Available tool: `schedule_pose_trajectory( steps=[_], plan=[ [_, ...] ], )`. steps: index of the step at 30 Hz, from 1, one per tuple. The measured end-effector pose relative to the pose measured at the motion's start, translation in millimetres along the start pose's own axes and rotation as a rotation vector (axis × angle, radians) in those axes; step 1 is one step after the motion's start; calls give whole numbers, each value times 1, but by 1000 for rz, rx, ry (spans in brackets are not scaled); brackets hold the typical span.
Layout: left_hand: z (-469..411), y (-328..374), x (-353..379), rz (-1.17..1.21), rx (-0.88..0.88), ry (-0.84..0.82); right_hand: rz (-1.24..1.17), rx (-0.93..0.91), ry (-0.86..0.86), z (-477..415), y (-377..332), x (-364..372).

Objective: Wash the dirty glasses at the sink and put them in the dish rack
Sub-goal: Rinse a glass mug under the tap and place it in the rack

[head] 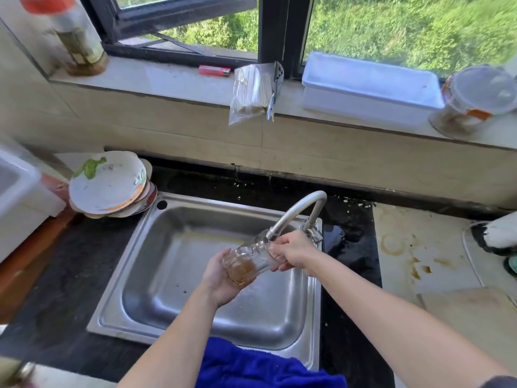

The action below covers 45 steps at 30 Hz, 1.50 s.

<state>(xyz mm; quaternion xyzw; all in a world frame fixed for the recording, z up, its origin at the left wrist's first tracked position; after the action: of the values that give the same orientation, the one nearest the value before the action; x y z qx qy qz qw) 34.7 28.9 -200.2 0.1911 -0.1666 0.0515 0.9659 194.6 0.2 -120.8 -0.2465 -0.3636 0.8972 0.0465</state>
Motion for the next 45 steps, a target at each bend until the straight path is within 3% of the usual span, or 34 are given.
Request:
schedule_pose_trajectory(
  steps=[4,7,10,14,18,23,29,34,38,42,45],
  plan=[
    [9,9,4,67,96,-15,-56,71,-52,6,7,5],
    [7,2,-7,-44,22,69,38,-26,-82,7,-8,4],
    [11,-9,-9,-93,-49,51,119,-118,-41,3,-17,2],
    [15,1,-10,49,51,23,42,7,-59,8,3,10],
    [15,-3,-21,-24,22,91,99,13,-117,15,4,12],
    [10,-5,-24,-116,-32,131,216,-245,71,10,-29,-5],
    [17,6,-13,-17,68,94,49,-202,97,13,-22,-2],
    [18,1,-25,-167,-17,150,393,-284,104,12,-24,-3],
    [18,-3,-26,-209,-41,112,159,-184,40,10,-15,4],
    [23,8,-15,-55,53,82,-31,-31,38,10,0,7],
    [24,12,-11,-60,102,116,-56,32,-39,16,0,8]
  ],
)
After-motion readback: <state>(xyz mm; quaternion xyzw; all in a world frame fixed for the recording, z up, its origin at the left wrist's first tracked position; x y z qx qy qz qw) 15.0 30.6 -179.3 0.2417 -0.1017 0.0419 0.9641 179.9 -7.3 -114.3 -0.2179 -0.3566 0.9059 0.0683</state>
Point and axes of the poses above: each hand's wrist, its own z-axis away from the middle knuckle, its own x-axis out of the palm, y = z × x, the point moved 9 cm from there along -z, towards the middle knuckle, and after that the axes turned 13 degrees about y, right-handed, at the moved point
